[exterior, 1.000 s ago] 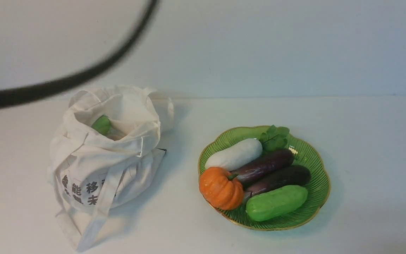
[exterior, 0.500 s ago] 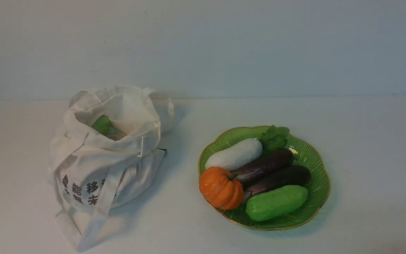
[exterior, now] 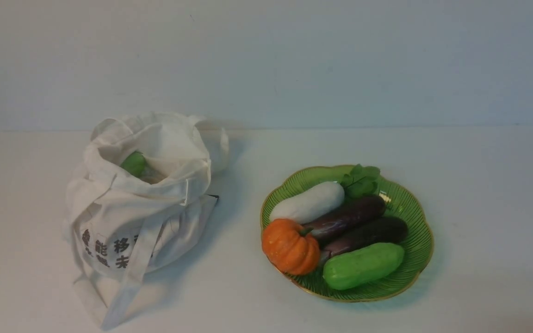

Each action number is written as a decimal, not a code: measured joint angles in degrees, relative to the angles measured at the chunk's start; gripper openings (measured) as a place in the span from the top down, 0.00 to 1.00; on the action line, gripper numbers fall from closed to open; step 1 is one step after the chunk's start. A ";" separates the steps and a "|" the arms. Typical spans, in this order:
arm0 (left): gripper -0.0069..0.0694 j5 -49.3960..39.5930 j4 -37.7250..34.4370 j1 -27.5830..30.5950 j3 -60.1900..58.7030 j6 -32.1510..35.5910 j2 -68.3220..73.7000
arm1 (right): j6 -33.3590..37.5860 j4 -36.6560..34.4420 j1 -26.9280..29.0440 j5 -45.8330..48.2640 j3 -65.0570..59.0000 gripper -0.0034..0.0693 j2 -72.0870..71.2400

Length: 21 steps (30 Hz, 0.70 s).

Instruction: Take vegetables from cloth bag on white table place on plate.

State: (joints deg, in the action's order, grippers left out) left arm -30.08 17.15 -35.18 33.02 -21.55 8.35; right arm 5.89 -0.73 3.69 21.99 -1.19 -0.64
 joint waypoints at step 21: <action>0.92 11.55 -20.20 30.28 -24.46 22.76 -6.51 | 0.00 0.00 0.00 0.00 0.00 0.97 0.00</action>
State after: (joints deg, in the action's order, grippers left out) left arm -18.54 -3.06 -4.90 8.57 1.22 1.83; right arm 5.89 -0.73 3.69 21.99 -1.19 -0.64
